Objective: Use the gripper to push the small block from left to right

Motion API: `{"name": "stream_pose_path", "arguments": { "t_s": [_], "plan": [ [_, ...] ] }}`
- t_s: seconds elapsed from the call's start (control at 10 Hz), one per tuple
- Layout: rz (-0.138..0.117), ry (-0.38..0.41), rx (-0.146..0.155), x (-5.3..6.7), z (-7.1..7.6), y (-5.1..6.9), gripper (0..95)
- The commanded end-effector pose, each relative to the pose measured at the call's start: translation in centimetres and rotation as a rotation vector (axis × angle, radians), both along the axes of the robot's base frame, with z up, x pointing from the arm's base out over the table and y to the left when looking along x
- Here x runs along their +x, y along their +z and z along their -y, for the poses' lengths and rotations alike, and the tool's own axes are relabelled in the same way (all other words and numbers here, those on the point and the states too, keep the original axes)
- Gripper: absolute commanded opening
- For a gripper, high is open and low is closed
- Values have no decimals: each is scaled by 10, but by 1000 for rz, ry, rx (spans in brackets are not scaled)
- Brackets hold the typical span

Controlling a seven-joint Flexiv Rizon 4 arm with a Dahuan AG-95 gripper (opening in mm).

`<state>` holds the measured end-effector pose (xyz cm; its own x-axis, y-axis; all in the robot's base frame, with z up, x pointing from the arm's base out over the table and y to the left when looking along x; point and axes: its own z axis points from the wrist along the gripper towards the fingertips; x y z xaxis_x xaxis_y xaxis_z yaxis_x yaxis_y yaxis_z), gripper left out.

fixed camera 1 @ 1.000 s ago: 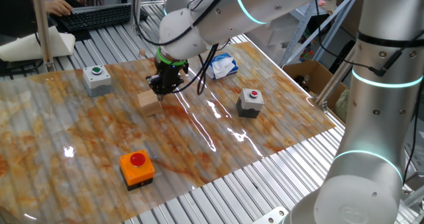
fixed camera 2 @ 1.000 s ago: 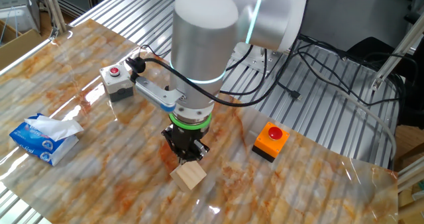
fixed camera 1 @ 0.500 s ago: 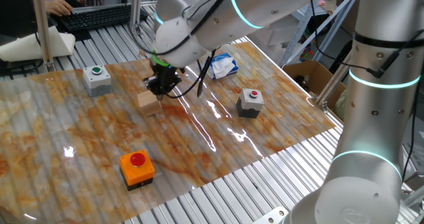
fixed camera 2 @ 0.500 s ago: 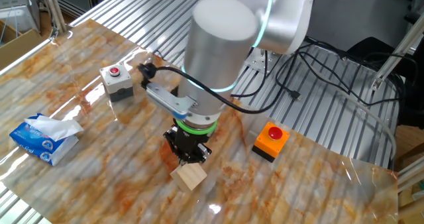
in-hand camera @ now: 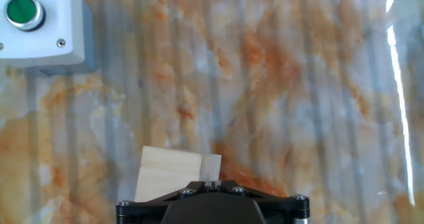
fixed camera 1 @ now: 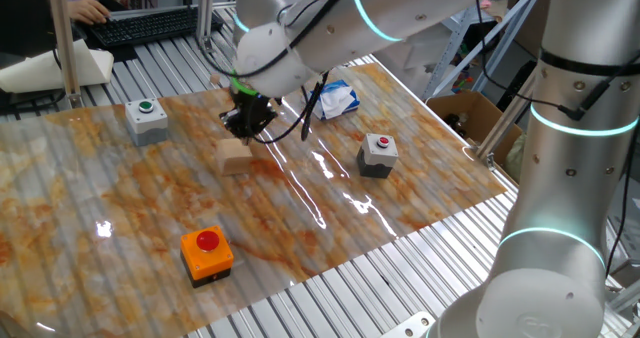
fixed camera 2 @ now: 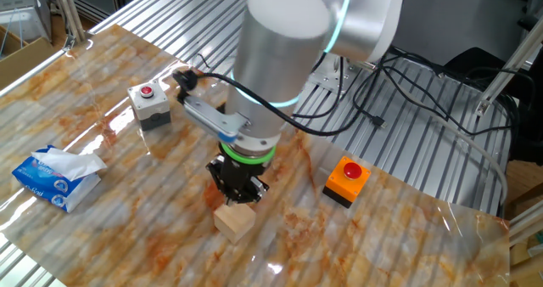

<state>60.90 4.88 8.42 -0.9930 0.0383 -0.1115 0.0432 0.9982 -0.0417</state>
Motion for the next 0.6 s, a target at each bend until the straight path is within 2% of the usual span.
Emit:
{"name": "stream_pose_path", "arguments": {
  "t_s": [0.1,0.4,0.6],
  "plan": [
    [-1,-10,-9,-2,-1,9,0],
    [-11,-17,-2,-5,-1,35,0],
    [-15,-24,11,-6,-1,42,0]
  ]
}}
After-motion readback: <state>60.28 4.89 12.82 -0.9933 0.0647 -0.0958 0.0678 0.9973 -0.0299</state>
